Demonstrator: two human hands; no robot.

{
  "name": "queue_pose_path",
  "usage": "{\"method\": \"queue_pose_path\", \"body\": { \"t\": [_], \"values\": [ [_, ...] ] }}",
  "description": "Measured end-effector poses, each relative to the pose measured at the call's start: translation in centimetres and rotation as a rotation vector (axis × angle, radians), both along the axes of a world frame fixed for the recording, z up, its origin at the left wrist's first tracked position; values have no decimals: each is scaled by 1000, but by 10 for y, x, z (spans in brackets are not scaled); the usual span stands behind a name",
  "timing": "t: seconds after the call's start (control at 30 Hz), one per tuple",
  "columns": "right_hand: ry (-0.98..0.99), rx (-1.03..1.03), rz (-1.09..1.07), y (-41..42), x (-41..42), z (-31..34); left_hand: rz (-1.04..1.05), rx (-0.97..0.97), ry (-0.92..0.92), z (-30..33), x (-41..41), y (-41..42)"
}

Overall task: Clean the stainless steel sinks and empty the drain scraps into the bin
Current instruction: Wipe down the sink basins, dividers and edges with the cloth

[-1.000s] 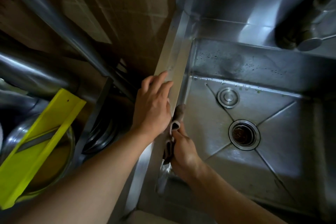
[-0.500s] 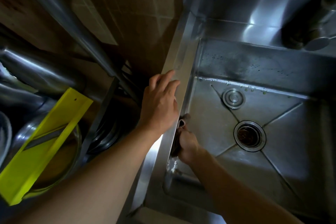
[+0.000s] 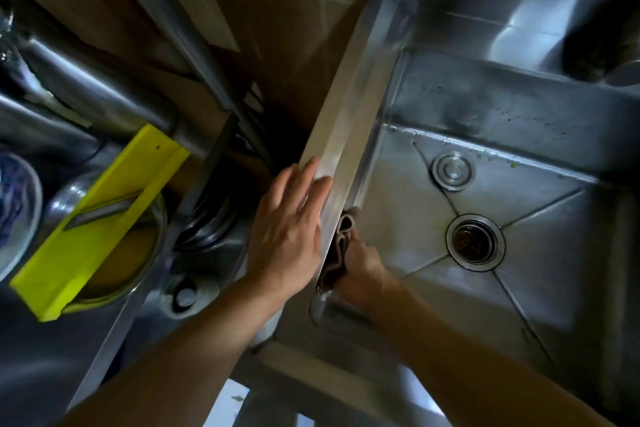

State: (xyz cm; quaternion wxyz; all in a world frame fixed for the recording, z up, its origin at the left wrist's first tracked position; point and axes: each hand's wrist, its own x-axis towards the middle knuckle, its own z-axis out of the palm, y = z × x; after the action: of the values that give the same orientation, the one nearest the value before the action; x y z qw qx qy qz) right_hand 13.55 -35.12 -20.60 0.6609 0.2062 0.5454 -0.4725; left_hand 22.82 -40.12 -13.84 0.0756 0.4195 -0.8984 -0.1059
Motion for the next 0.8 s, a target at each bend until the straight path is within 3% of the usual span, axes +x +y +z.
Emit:
{"method": "queue_pose_path", "body": {
  "t": [0.13,0.27,0.57,0.7,0.8],
  "values": [
    [86,182,124,-8,-3,-37,15,-9,12,1,-1,2],
    [126,170,166,-11,3,-65,26,-2,-1,1,0,1],
    [-67,-8,206,26,2,33,25,1,-26,4,-2,3],
    [-54,28,179,23,6,42,33,25,-25,6,-2,4],
    [16,171,186,12,6,13,34,28,-11,7,-1,5]
  ]
}}
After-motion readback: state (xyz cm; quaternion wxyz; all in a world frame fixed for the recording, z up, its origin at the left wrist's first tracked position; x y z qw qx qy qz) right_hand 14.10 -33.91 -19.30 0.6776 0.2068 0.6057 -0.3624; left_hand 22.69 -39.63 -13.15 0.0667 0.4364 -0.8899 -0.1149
